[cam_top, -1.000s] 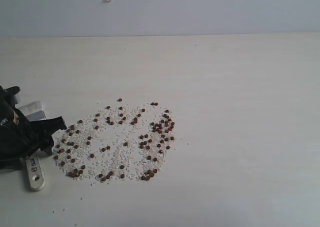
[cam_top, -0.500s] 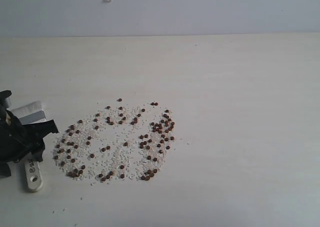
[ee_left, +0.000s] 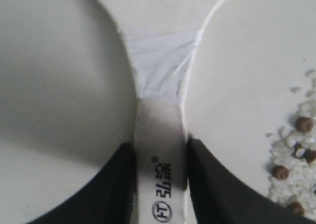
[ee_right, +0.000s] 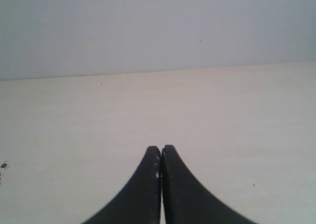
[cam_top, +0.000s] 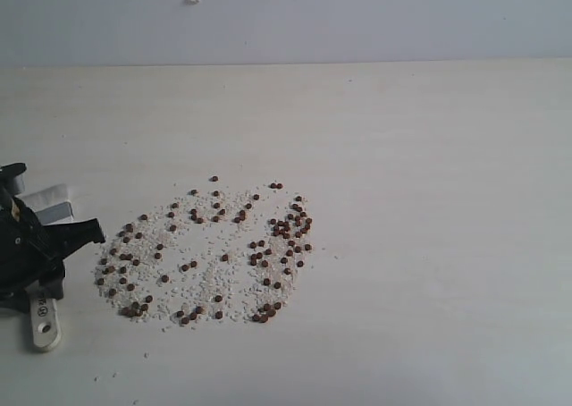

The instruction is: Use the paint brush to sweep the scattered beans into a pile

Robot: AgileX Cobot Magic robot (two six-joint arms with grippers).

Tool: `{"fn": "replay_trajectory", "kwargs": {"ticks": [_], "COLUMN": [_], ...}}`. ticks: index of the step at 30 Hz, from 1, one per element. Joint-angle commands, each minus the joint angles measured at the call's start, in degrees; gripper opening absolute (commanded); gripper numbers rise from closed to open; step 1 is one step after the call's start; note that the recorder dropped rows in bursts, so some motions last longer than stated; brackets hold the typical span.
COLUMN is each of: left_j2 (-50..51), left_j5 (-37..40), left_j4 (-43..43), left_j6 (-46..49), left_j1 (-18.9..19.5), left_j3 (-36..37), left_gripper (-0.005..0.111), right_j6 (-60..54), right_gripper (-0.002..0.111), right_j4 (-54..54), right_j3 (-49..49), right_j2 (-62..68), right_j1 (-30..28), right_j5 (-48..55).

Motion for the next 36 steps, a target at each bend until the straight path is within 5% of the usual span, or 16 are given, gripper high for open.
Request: {"fn": "replay_trajectory", "kwargs": {"ticks": [1, 15, 36], "left_j2": [0.3, 0.3, 0.3], "left_j5": [-0.3, 6.8, 6.7], "left_j4": [0.0, 2.2, 4.1], "left_j6": [4.5, 13.1, 25.0], "left_j1": [0.1, 0.1, 0.1], "left_j3": [-0.2, -7.9, -16.0], "left_gripper": [0.0, 0.0, 0.0], "right_j6": [-0.4, -0.4, -0.4], "right_gripper": [0.0, 0.0, 0.0], "right_j4": [-0.2, -0.2, -0.2], "right_j3": [0.3, 0.3, 0.3], "right_j2": [-0.4, -0.4, -0.4], "right_j1": [0.1, 0.1, 0.1], "right_j5": [-0.3, -0.3, -0.3]}}
